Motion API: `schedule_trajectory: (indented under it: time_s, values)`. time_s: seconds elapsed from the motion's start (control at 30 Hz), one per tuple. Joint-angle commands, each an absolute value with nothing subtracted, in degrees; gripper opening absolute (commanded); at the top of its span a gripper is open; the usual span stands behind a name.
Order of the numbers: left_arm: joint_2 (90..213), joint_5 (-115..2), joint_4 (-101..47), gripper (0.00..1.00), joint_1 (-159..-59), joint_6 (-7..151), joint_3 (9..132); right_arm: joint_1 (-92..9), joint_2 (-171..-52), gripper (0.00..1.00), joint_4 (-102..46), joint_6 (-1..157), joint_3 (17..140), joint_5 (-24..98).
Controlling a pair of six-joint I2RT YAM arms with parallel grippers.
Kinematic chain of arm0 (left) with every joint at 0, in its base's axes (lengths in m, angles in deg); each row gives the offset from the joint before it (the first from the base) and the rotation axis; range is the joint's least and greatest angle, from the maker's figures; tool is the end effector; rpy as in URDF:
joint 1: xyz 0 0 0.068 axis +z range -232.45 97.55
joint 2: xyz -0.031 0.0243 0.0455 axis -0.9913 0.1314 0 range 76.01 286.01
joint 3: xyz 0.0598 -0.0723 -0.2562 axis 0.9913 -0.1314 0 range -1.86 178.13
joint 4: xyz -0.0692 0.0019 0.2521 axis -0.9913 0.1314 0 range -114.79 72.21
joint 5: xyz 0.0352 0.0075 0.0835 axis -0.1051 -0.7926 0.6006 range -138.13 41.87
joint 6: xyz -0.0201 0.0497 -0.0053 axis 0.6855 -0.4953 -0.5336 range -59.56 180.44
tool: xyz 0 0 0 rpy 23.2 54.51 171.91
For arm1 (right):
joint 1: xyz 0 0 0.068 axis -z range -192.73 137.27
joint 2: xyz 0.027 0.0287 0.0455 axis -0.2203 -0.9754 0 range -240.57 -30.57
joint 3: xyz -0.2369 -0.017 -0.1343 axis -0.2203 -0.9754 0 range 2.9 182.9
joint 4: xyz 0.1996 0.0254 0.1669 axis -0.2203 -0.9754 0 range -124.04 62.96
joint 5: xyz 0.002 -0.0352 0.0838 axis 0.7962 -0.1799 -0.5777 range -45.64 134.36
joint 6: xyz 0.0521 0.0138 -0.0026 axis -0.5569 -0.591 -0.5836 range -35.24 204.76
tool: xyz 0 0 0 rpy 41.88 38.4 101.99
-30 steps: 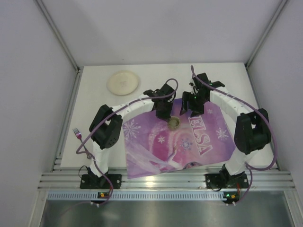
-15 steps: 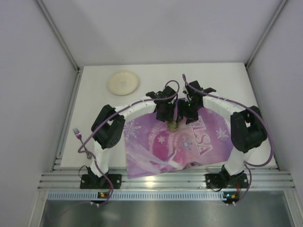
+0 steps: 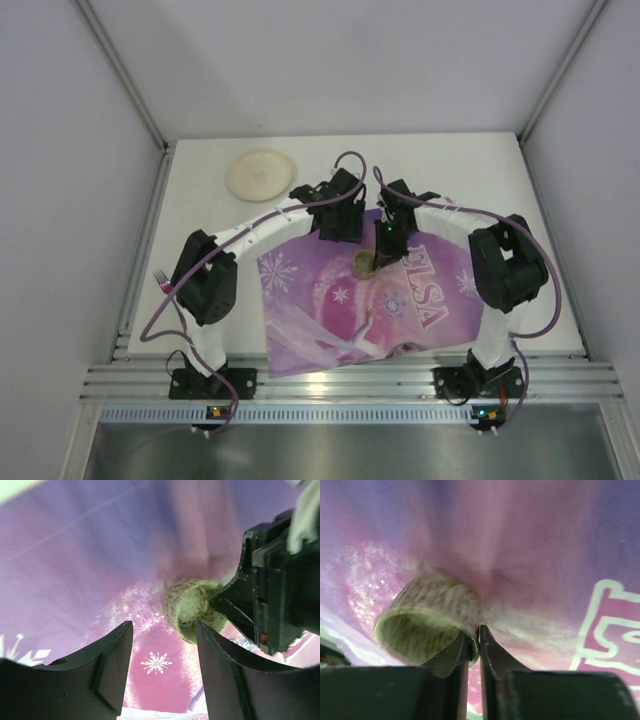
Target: Set the dinner table for one person
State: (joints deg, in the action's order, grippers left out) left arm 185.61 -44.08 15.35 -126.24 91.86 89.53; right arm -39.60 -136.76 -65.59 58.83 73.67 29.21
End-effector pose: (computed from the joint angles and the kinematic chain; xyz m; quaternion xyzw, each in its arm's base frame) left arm 0.3032 -0.2871 0.2495 0.0940 0.9569 -0.1394 0.2367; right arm 0.3151 0.1702 0.1698 -0.0265 0.9814 0.1784 0.0657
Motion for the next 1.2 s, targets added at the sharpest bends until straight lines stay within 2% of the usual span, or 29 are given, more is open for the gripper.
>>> schedule_trajectory:
  time_s: [0.0,0.07,0.3,0.57,0.83,0.97,1.17]
  values:
    - [178.42,-41.20,16.17,0.59,-124.20,93.31,86.14,-40.77,-137.36,0.05,-63.96,58.92,74.80,30.12]
    - [176.04,-40.66,15.82,0.59,-123.76,93.40,83.40,-40.59,-136.75,0.00,-64.83,59.45,76.11,31.09]
    - [171.90,-40.31,12.30,0.57,-120.51,94.01,69.26,-34.80,-132.70,0.00,-72.64,62.87,84.28,34.34]
    - [175.06,-42.50,7.29,0.52,-116.21,91.55,63.70,-22.23,-132.61,0.00,-77.93,66.65,90.00,33.99]
    - [181.47,-44.53,4.30,0.51,-110.40,87.34,65.98,-15.46,-131.82,0.00,-79.16,67.36,88.95,33.11]
    - [185.60,-45.67,4.30,0.47,-107.94,84.88,69.84,-14.93,-132.96,0.00,-79.25,67.45,89.83,33.73]
    - [191.58,-45.85,6.31,0.47,-107.67,82.06,78.97,-14.75,-135.60,0.00,-80.65,67.62,92.81,36.80]
